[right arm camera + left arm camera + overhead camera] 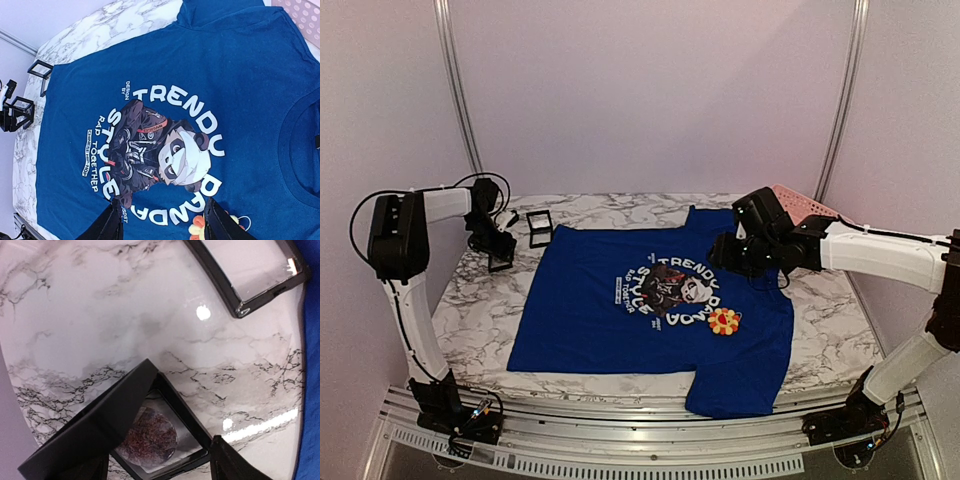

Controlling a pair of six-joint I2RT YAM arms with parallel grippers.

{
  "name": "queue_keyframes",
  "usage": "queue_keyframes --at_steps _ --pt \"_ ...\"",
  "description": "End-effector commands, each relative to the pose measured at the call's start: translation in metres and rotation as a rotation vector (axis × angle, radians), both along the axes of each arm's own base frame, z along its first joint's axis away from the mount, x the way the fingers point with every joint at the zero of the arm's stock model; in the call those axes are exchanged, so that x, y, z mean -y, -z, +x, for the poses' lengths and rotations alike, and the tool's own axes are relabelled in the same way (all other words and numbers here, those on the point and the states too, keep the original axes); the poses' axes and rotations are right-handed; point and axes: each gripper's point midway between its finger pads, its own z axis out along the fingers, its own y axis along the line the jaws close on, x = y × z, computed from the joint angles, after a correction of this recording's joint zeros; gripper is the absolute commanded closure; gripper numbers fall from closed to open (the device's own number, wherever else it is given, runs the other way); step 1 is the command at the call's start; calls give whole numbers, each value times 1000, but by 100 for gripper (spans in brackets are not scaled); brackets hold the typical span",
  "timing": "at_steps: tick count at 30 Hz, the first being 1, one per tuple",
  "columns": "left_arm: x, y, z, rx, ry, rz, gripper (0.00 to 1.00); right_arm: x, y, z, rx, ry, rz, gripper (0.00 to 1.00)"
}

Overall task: Pin the brooch onto the clothing
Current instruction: Smooth out the clothing with brooches at the center of the board, then pick up the brooch from the brooch box.

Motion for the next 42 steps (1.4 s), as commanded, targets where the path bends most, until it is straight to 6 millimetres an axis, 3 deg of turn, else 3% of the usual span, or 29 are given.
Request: queue_keyframes --at_steps 1,7,13,20,26,31,37,40,42 --pt "-10 13 3 -8 -62 -48 29 -14 -10 8 34 -5 6 46" --pt "-3 29 2 -35 -59 -125 30 -25 -8 11 32 -42 -28 46" --pt "2 33 -3 -38 -44 -152 42 -25 -3 9 30 -48 -58 46" --pt "3 21 -4 -19 -26 -150 63 -28 1 8 27 -58 -49 47" --pt "5 11 -6 -10 -19 -155 71 -31 6 8 19 -72 -56 46" --pt "12 -11 -8 28 4 -162 75 -32 6 7 22 -75 -58 47" --pt "46 -53 -20 72 126 -174 75 -39 -12 5 92 -137 -43 47" --pt "88 -85 -39 58 256 -235 76 -52 -40 -4 217 -247 -32 47" --pt "131 -112 -61 52 398 -281 76 -66 -64 -16 357 -379 -32 46"
